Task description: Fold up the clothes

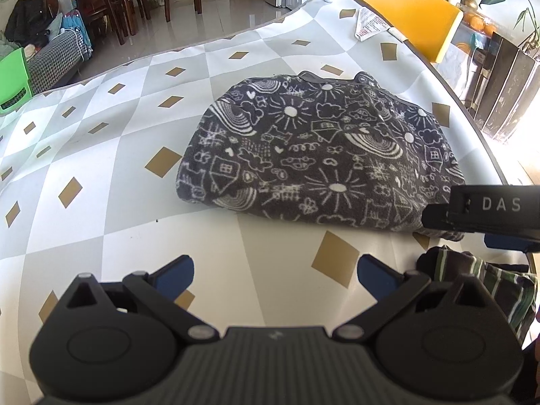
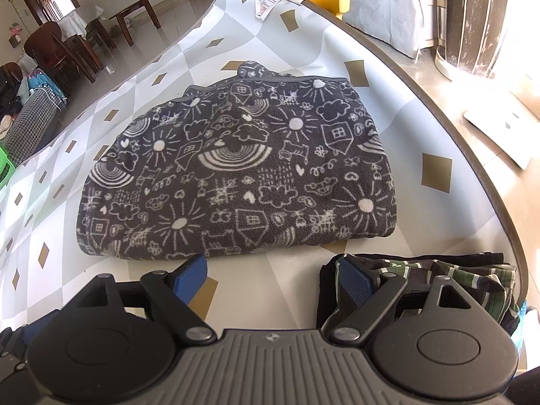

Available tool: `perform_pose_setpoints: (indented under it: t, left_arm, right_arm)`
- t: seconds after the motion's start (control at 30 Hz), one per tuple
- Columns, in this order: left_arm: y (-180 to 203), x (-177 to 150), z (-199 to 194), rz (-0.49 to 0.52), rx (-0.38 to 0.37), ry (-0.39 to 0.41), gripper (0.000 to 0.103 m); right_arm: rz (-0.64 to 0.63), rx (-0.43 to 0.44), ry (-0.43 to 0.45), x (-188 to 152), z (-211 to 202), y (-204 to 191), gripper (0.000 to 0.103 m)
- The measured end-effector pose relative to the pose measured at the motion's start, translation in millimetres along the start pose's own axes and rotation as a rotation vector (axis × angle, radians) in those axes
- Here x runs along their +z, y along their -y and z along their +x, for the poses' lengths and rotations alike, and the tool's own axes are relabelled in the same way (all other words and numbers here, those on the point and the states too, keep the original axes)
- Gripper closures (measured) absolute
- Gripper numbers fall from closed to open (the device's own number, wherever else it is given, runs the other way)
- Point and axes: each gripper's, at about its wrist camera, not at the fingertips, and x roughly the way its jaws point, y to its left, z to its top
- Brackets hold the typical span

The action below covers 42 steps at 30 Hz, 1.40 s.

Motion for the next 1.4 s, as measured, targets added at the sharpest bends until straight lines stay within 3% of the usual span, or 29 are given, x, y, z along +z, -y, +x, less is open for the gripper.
perform_pose_setpoints:
  t: [0.97,1.4]
  left_arm:
    - [-37,-25,-15,-0.065,0.055,-0.011,0.0]
    - [-27,-23,-36,-0.063,0.013,0.026,0.0]
  right_arm:
    - [-0.065,0.027,-0.045,-35,-1,-17,0.017]
    - [-0.096,0.031,0.034,-32,-19,-24,0.017]
